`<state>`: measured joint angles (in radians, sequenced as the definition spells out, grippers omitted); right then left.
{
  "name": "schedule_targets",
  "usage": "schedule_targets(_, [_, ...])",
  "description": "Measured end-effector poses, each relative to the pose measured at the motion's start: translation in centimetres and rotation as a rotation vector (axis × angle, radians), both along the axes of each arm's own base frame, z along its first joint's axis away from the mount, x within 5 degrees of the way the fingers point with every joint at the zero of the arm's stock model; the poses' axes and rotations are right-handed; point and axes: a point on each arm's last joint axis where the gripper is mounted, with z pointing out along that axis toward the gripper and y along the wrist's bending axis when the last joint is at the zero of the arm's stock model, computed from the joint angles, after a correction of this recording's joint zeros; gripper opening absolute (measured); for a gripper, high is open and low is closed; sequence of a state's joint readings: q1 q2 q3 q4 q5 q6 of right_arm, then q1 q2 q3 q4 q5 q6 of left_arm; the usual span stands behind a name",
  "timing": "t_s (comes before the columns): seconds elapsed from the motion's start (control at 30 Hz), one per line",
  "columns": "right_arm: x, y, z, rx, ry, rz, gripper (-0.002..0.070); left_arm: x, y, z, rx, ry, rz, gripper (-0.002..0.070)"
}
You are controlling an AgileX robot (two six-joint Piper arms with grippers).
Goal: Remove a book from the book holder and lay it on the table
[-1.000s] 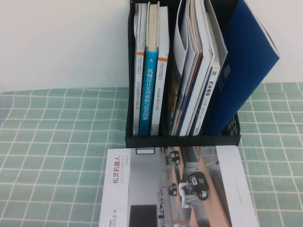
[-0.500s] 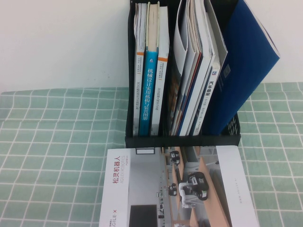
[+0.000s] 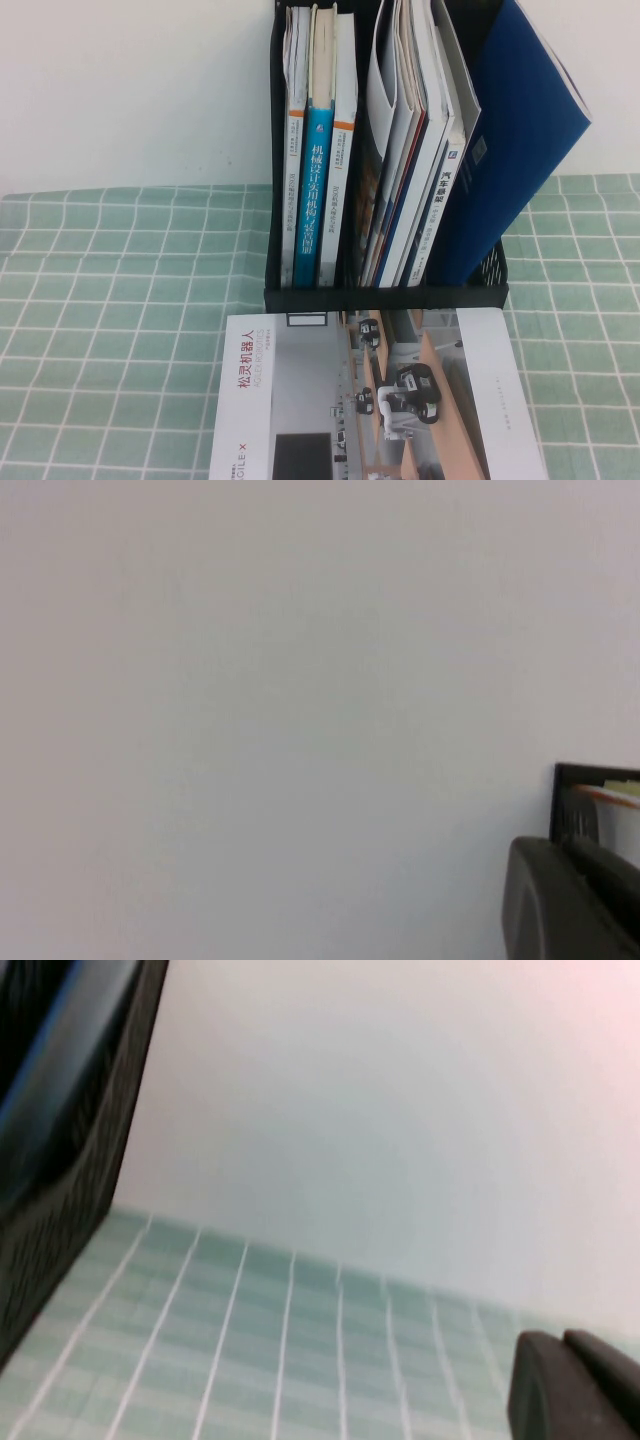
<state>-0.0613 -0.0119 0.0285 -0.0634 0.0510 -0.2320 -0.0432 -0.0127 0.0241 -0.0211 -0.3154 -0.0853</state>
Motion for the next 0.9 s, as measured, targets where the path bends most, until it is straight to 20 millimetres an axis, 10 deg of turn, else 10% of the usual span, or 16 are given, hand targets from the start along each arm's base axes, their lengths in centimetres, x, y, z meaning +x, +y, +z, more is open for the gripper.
schedule_targets(0.4, [-0.4,0.2,3.1,0.089,-0.351,0.032,-0.0002,-0.7,-0.1,1.8,-0.168,-0.170,-0.097,-0.0001])
schedule_targets(0.9, [-1.5,0.2,7.5,0.035,-0.387,0.019,-0.0002,-1.9,0.3,12.3,-0.179,0.069,-0.037,-0.0001])
